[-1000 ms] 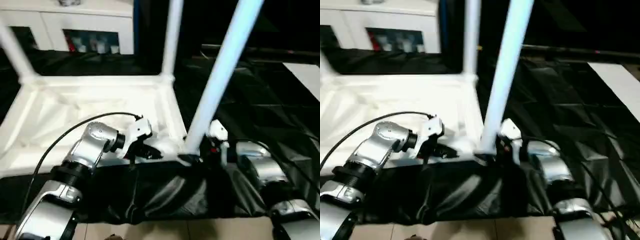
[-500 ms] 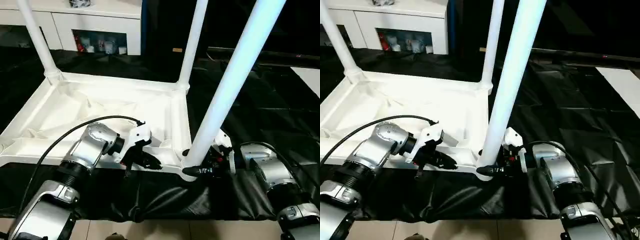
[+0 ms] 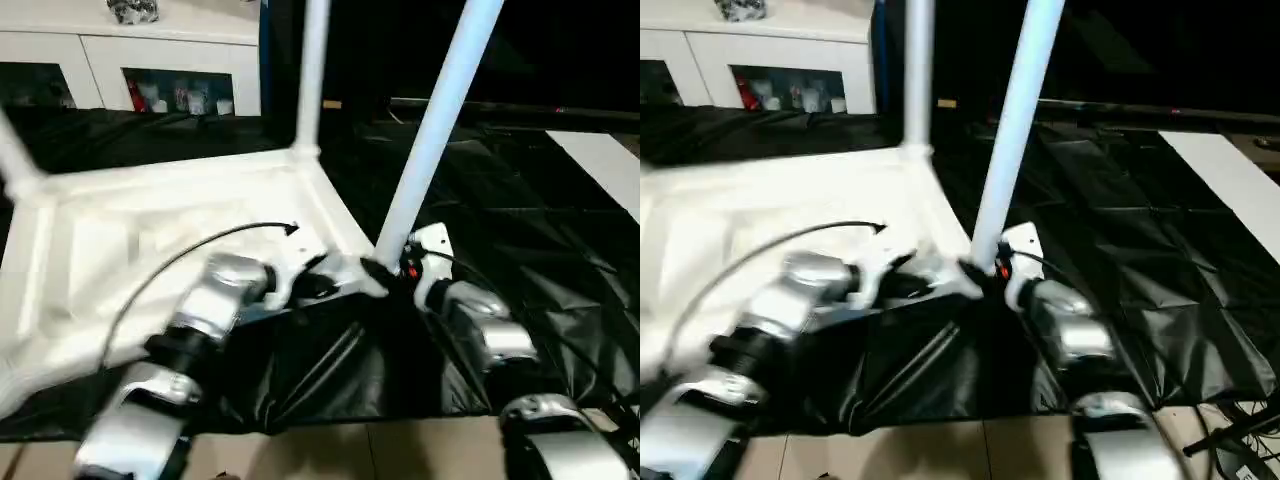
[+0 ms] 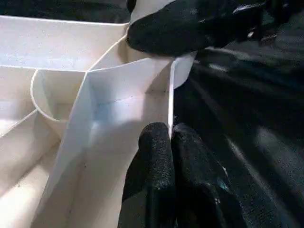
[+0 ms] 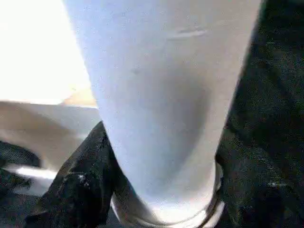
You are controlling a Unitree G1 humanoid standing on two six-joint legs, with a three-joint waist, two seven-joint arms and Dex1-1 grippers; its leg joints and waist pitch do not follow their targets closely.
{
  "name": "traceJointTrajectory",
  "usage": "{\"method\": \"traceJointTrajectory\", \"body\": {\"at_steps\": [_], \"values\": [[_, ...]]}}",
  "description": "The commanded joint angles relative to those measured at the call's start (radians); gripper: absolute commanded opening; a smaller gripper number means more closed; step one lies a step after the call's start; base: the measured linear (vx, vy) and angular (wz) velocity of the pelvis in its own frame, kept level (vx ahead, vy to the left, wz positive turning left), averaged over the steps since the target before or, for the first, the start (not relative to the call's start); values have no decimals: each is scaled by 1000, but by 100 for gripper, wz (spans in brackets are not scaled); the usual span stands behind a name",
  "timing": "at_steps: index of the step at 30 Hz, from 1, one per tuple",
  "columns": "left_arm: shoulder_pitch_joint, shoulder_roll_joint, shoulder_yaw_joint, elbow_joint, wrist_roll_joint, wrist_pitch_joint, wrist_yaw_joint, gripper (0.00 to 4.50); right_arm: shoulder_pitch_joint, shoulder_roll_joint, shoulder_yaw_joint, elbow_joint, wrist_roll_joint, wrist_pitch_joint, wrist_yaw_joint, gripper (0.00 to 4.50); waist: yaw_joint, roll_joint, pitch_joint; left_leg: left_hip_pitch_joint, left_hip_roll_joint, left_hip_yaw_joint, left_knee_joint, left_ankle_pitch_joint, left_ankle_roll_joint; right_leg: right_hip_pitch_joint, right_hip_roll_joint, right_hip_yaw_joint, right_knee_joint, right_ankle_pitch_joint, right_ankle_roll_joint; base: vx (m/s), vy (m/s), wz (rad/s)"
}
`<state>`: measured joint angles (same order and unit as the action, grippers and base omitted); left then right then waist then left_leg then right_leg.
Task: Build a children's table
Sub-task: Rotate leg to tighten
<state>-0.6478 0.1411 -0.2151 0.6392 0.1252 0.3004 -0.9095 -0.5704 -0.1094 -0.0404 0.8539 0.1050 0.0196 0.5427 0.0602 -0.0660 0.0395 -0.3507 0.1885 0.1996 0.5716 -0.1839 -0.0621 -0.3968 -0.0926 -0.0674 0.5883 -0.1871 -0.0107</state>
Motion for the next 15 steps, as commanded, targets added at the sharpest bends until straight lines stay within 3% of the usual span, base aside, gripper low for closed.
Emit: {"method": "traceJointTrajectory", "body": {"at_steps": [1,3,6,8,10,14,15], "values": [[-28,-106,-58,-19,-32,-29,-4,0,4,96,105,37,-66,-1,35,296,0,6,-42,15,47,-31,-77,-365,0,16,-67,43,-100,-476,-125,0,0,0],[-26,-100,-63,-23,-31,-35,-19,0,4,93,105,28,-62,-3,52,317,1,7,-43,7,48,-30,-80,-339,9,22,-65,44,-93,-420,-136,0,0,0],[-23,-86,-68,-27,-29,-45,-41,0,7,83,104,12,-52,4,84,343,1,6,-44,6,48,-27,-79,-319,12,25,-63,45,-86,-366,-155,0,0,0],[-17,-49,-81,-38,-29,-53,-91,0,17,50,123,-25,-49,3,152,370,2,8,-44,3,48,-28,-79,-305,21,30,-64,46,-82,-339,-162,0,0,0],[-15,-28,-88,-43,-29,-57,-122,0,25,27,141,-42,-53,-1,195,370,2,7,-47,2,49,-26,-76,-290,29,32,-63,47,-78,-306,-170,0,0,0],[-11,62,-117,-60,-39,-78,-292,0,59,-89,222,-101,-51,-49,474,370,6,5,-51,2,49,-22,-69,-237,54,39,-62,46,-65,-204,-208,0,0,0],[-12,81,-122,-66,-47,-73,-335,0,69,-114,232,-122,-49,-54,555,370,7,6,-52,1,48,-16,-62,-192,82,39,-58,47,-55,-116,-238,51,-17,3]]}}
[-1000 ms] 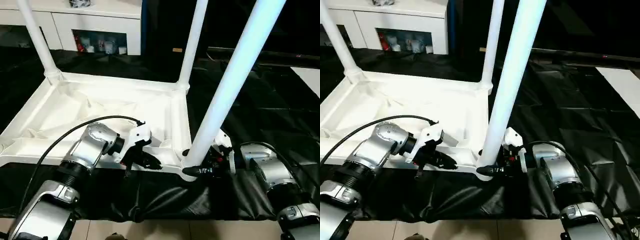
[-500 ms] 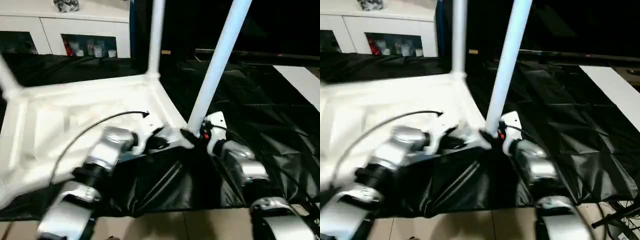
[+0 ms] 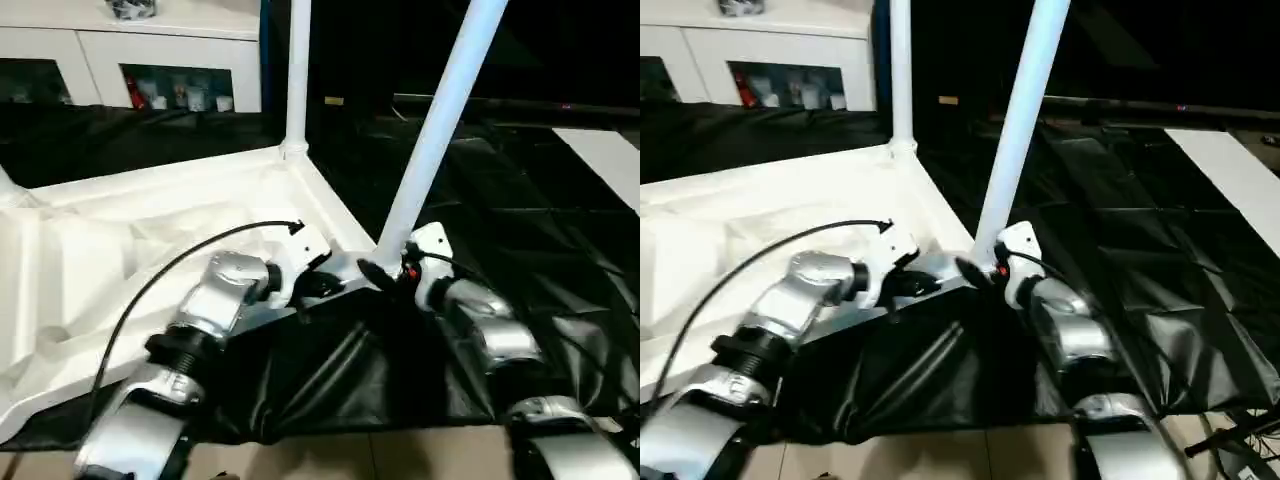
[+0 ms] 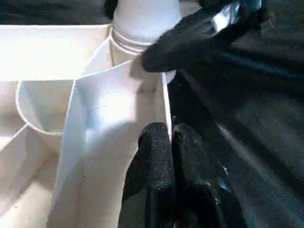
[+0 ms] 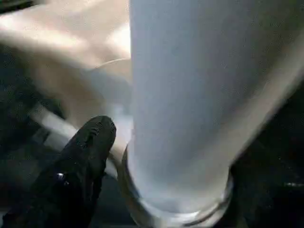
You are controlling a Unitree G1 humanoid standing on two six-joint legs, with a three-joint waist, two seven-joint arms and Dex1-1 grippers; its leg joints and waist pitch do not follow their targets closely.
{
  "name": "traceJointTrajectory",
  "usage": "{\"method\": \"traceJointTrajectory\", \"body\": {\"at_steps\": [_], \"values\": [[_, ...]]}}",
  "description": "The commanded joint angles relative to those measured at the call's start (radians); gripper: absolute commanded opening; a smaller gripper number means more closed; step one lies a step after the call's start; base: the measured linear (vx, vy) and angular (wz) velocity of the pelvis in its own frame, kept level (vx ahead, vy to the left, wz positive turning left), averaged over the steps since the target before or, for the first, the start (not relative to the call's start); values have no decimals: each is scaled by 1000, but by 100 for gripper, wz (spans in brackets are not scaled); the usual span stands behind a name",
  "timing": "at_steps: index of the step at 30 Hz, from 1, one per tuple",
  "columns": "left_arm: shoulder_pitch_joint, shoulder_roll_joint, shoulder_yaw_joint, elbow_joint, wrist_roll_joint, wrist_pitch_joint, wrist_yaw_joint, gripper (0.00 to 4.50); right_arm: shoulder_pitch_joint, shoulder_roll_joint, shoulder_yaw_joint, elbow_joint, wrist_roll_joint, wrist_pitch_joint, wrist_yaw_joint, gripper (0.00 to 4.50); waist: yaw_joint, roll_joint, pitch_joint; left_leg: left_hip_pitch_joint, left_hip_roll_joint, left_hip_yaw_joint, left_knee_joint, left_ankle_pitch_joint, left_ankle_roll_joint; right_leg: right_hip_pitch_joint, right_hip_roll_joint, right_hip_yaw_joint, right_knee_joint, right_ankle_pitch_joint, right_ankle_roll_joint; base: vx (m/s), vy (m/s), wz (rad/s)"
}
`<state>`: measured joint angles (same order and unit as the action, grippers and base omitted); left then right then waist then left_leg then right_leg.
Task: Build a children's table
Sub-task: Rotate leg to tighten
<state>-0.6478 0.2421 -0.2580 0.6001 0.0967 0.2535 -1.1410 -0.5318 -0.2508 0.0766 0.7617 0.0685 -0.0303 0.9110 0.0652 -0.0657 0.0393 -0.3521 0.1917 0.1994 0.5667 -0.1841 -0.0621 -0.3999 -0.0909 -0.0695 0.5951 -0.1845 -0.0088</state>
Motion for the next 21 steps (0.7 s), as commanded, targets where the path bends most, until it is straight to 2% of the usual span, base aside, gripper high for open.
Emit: {"method": "traceJointTrajectory", "body": {"at_steps": [1,2,3,5,6,8,9,11,12,14,18,21], "values": [[-12,-20,-79,-27,-19,-26,-104,0,30,27,115,-30,-13,-4,187,370,4,6,-54,4,46,-16,-56,-177,90,44,-60,49,-57,-86,-252,51,-17,3],[-12,-14,-81,-28,-20,-25,-117,0,34,18,120,-39,-8,1,221,370,5,6,-53,3,46,-14,-55,-146,104,46,-59,50,-51,-36,-272,0,0,0],[-13,-6,-85,-28,-19,-32,-134,0,40,6,127,-53,-3,6,263,370,7,5,-52,2,46,-14,-56,-142,106,48,-59,49,-51,-30,-278,0,0,0],[-13,1,-87,-27,-21,-37,-154,0,45,-6,137,-65,3,9,301,370,15,7,-52,4,49,-14,-55,-138,109,51,-57,46,-49,-29,-285,0,0,0],[-14,14,-91,-25,-25,-39,-195,0,56,-31,159,-98,19,27,384,370,21,8,-50,8,52,-13,-57,-159,101,50,-56,44,-51,-64,-285,0,0,0],[-14,20,-94,-23,-30,-39,-220,0,63,-44,172,-117,30,45,424,370,24,6,-49,8,53,-11,-57,-172,93,49,-57,46,-52,-83,-282,0,0,0],[-17,31,-102,-19,-35,-45,-244,0,71,-61,189,-140,45,62,473,340,28,6,-47,9,54,-12,-59,-205,79,48,-60,46,-58,-139,-272,0,0,0],[-23,36,-101,-13,-38,-50,-247,0,76,-68,192,-150,52,71,503,340,30,5,-47,8,53,-13,-60,-216,70,48,-61,47,-61,-170,-259,0,0,0],[-26,36,-99,-11,-38,-50,-246,0,78,-68,191,-152,53,74,510,329,33,6,-46,12,55,-13,-61,-229,57,43,-63,48,-65,-204,-252,0,0,0],[-28,35,-95,-11,-40,-48,-246,0,79,-67,188,-154,55,79,515,303,34,5,-45,11,55,-14,-63,-232,47,43,-63,48,-65,-222,-246,0,0,0],[-26,35,-87,-11,-38,-50,-257,0,90,-64,180,-172,56,94,522,276,35,6,-48,9,54,-16,-64,-217,39,45,-62,47,-63,-208,-238,0,0,0],[-24,36,-85,-12,-36,-49,-261,0,92,-58,172,-173,62,105,510,265,36,3,-50,7,52,-15,-60,-192,48,47,-62,47,-59,-170,-244,0,0,0]]}}
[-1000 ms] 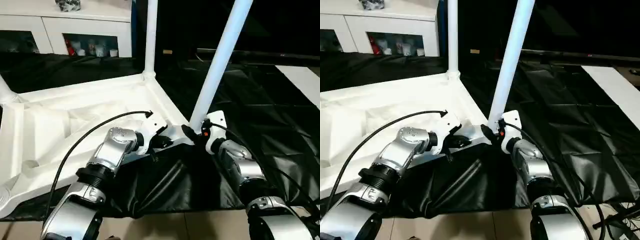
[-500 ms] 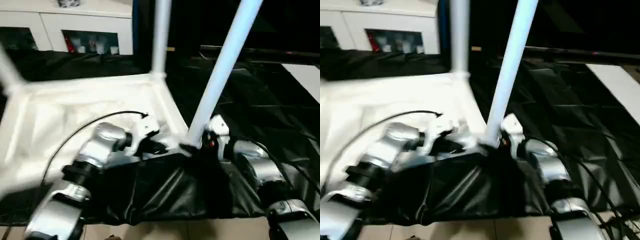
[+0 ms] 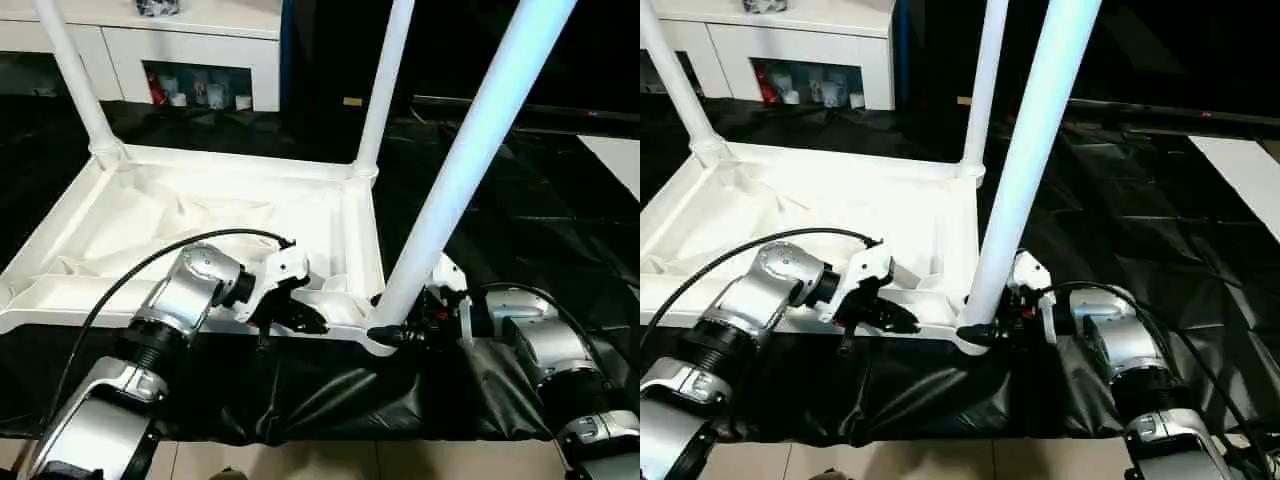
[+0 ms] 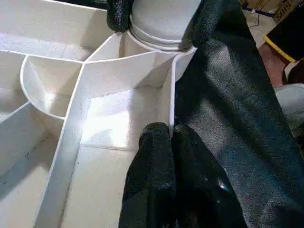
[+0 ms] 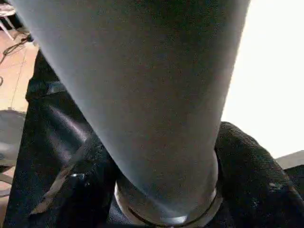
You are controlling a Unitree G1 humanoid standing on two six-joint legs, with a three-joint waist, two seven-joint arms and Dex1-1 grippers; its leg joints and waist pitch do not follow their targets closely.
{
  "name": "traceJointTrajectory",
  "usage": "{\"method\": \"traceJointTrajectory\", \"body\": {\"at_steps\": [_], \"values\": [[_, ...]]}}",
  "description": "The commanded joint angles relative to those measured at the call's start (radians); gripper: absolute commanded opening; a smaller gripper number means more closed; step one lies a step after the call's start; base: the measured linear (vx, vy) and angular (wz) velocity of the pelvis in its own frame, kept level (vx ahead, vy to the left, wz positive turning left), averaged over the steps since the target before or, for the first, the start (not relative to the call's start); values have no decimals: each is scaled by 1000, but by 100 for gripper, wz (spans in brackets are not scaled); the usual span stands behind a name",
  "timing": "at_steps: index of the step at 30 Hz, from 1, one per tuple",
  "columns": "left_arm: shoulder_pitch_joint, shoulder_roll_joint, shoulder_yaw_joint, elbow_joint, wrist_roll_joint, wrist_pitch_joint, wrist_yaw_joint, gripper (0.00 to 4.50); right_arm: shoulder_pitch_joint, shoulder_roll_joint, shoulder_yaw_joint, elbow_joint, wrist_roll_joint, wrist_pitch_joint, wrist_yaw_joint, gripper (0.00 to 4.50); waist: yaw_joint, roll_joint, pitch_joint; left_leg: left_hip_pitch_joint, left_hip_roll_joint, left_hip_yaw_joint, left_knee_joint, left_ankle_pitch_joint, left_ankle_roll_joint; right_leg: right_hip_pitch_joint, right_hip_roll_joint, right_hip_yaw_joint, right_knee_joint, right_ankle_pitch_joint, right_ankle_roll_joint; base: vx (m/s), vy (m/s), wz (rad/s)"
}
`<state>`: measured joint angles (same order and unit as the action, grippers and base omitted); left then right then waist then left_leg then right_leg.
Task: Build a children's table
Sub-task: Rotate leg to tighten
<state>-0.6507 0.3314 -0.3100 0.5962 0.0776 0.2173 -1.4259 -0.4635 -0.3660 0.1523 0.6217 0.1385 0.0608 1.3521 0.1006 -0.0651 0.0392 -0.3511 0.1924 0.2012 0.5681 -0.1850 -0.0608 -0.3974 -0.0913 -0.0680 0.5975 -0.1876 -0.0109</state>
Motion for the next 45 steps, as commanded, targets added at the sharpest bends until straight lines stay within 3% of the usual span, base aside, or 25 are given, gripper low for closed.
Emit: {"method": "traceJointTrajectory", "body": {"at_steps": [1,5,6,8,10,11,16,17,21,22,23,29,32,35,40,45], "values": [[-21,-51,-34,-8,-18,-11,24,0,24,58,94,-34,-3,19,65,263,0,2,-49,6,51,-16,-61,-185,51,45,-62,45,-61,-163,-243,0,0,0],[-18,-51,-29,-11,-18,-7,44,0,20,71,74,-18,-2,17,24,260,1,2,-48,6,51,-17,-62,-197,47,43,-63,45,-64,-193,-239,0,0,0],[-24,-75,0,6,-6,1,141,0,-8,110,25,52,-24,-2,-129,259,0,3,-48,7,52,-17,-64,-205,42,41,-64,46,-65,-204,-237,0,0,0],[-33,-100,24,24,6,14,230,0,-37,146,-13,118,-45,-16,-283,258,-10,3,-44,9,49,-21,-68,-249,16,34,-67,46,-74,-274,-225,0,0,0],[-36,-123,37,29,14,24,291,0,-57,174,-40,161,-51,-14,-396,256,-23,1,-43,9,46,-30,-72,-290,-13,34,-70,45,-85,-396,-181,0,0,0],[-36,-132,40,31,14,29,307,0,-62,184,-48,172,-53,-15,-433,255,-24,2,-43,12,46,-30,-72,-298,-14,33,-70,44,-89,-413,-172,0,0,0],[-34,-230,56,55,25,63,461,0,-102,288,-109,252,-75,-16,-771,252,-38,6,-44,11,46,-28,-74,-289,-18,26,-65,48,-86,-345,-178,0,0,0],[-36,-247,56,63,30,64,494,0,-110,309,-124,267,-74,-14,-818,252,-40,5,-46,9,45,-28,-74,-287,-16,30,-65,46,-86,-343,-178,0,0,0],[-36,-294,57,73,31,65,543,0,-128,359,-143,298,-70,-42,-894,252,-39,9,-50,7,43,-24,-70,-261,7,32,-61,48,-82,-271,-186,0,0,0],[-36,-294,57,73,31,65,543,0,-128,359,-143,298,-70,-42,-894,252,-39,8,-50,6,43,-23,-69,-256,10,33,-61,47,-81,-258,-187,0,0,0],[-32,-304,52,68,28,61,544,0,-128,367,-144,296,-65,-64,-894,308,-38,11,-49,5,43,-23,-70,-253,15,35,-61,47,-80,-248,-190,0,0,0],[-14,-273,39,37,19,37,475,0,-128,332,-123,274,-78,-85,-826,366,-38,12,-51,4,44,-22,-69,-235,27,37,-59,47,-75,-208,-203,0,0,0],[-13,-252,37,32,14,27,447,0,-125,309,-107,263,-70,-92,-746,366,-38,10,-51,1,43,-22,-68,-232,37,41,-60,46,-74,-195,-207,0,0,0],[-12,-191,26,18,0,4,338,0,-104,237,-50,217,-68,-119,-515,366,-38,8,-53,-3,43,-20,-62,-195,65,46,-60,46,-66,-131,-227,0,0,0],[-16,-137,16,10,-12,-16,233,0,-74,171,2,159,-61,-135,-301,366,-34,8,-52,0,46,-18,-58,-173,96,45,-61,46,-61,-95,-257,0,0,0],[-16,-77,3,-4,-35,-31,101,0,-46,102,49,80,-8,-93,-51,366,-21,7,-48,2,53,-16,-61,-200,82,46,-58,43,-62,-145,-261,0,0,0]]}}
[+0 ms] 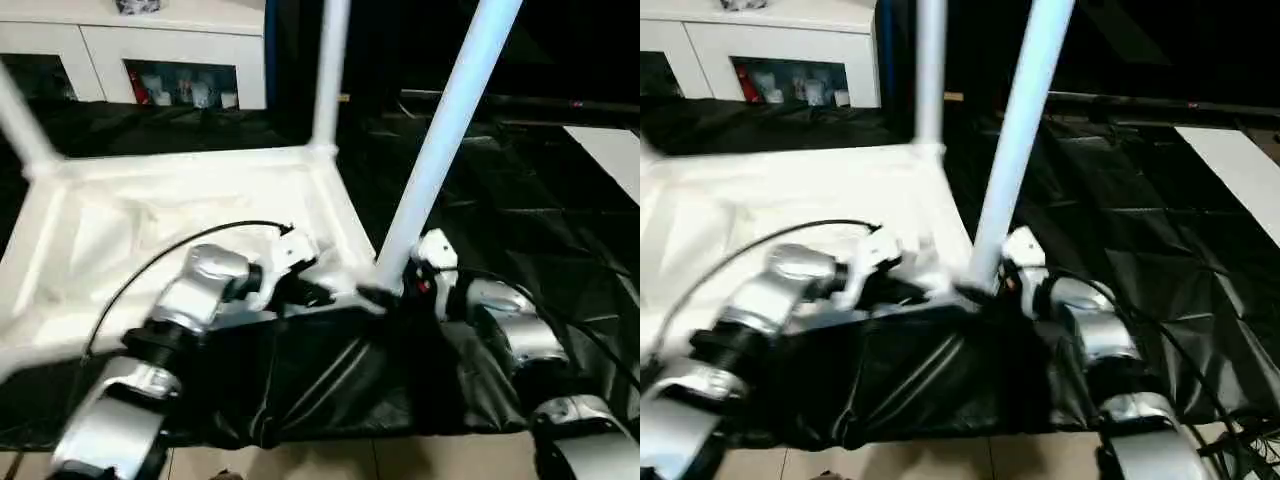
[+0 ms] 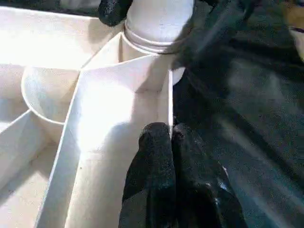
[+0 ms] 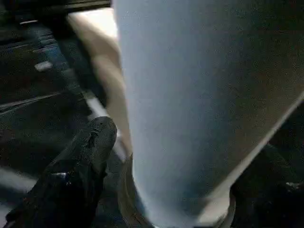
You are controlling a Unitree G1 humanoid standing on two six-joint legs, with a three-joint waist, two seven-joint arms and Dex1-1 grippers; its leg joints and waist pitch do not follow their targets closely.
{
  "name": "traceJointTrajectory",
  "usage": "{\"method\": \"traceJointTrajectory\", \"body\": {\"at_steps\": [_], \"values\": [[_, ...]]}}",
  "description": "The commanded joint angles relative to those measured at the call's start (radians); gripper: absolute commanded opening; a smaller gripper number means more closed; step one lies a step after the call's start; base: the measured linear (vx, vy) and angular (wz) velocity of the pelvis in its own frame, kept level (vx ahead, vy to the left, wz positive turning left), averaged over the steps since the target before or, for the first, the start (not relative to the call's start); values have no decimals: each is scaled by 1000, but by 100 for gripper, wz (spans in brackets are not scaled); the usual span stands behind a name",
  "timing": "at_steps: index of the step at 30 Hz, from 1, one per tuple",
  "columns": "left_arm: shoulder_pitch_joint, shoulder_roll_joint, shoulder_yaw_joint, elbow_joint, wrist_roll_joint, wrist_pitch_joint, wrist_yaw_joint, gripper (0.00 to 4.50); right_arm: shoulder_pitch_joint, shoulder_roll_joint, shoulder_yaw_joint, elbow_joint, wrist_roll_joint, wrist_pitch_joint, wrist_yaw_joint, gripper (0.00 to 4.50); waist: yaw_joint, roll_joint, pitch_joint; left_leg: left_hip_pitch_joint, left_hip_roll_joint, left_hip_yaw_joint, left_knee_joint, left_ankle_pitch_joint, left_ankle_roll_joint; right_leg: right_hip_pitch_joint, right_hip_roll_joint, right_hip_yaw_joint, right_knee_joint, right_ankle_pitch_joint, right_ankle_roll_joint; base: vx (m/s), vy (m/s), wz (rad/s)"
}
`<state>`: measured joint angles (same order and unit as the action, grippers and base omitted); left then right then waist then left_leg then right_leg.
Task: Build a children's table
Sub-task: Rotate leg to tighten
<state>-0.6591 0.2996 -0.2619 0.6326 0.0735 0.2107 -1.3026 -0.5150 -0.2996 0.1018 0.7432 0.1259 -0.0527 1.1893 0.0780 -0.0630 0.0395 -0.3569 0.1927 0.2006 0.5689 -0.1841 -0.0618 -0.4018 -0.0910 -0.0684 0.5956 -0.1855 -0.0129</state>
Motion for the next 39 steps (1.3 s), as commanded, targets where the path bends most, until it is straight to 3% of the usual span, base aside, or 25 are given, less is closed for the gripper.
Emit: {"method": "traceJointTrajectory", "body": {"at_steps": [1,8,14,17,20,22,25,28,32,33,39], "values": [[-8,-35,-48,-41,-32,-23,-43,0,13,21,113,-59,10,33,162,341,6,7,-50,10,55,-15,-61,-196,80,48,-59,44,-57,-140,-262,0,0,0],[-6,-12,-56,-44,-38,-21,-90,0,40,-5,157,-110,8,62,268,300,28,6,-49,13,54,-14,-62,-193,58,46,-63,45,-59,-166,-252,0,0,0],[-5,-23,-46,-35,-34,-24,-73,0,52,3,151,-129,23,87,264,264,32,5,-50,12,52,-15,-61,-192,49,46,-63,45,-59,-178,-241,0,0,0],[-15,-58,-25,-18,-29,-13,17,0,47,34,111,-108,19,84,162,254,33,4,-50,11,51,-14,-61,-188,49,45,-62,45,-59,-175,-239,0,0,0],[-23,-95,-9,-4,-18,-2,108,0,20,82,63,-36,-15,63,-24,249,26,0,-46,13,48,-18,-65,-228,29,41,-66,46,-69,-253,-219,0,0,0],[-28,-129,2,1,-9,12,184,0,1,117,33,16,-35,53,-165,249,14,0,-43,16,47,-24,-70,-272,-1,38,-71,47,-81,-371,-184,0,0,0],[-31,-183,5,-3,8,47,277,0,-21,168,-8,70,-43,73,-356,244,2,-3,-44,12,45,-26,-71,-270,3,38,-68,48,-84,-382,-164,0,0,0],[-29,-254,12,-11,24,92,388,0,-38,236,-52,114,-50,103,-578,233,-8,-1,-45,13,45,-24,-71,-255,-3,35,-64,48,-80,-338,-176,0,0,0],[-23,-288,-1,-14,31,94,413,0,-44,283,-59,133,-68,85,-653,225,-13,-1,-48,7,41,-24,-69,-245,14,40,-62,47,-80,-306,-174,0,0,0],[-19,-287,-7,-15,33,88,406,0,-42,290,-60,130,-68,53,-640,249,-16,-1,-49,7,41,-23,-68,-249,23,39,-62,47,-80,-293,-173,0,0,0],[-6,-249,-16,-29,37,54,365,0,-37,243,-76,100,-48,51,-591,299,-18,1,-46,8,43,-24,-70,-275,30,38,-61,47,-83,-306,-172,0,0,0]]}}
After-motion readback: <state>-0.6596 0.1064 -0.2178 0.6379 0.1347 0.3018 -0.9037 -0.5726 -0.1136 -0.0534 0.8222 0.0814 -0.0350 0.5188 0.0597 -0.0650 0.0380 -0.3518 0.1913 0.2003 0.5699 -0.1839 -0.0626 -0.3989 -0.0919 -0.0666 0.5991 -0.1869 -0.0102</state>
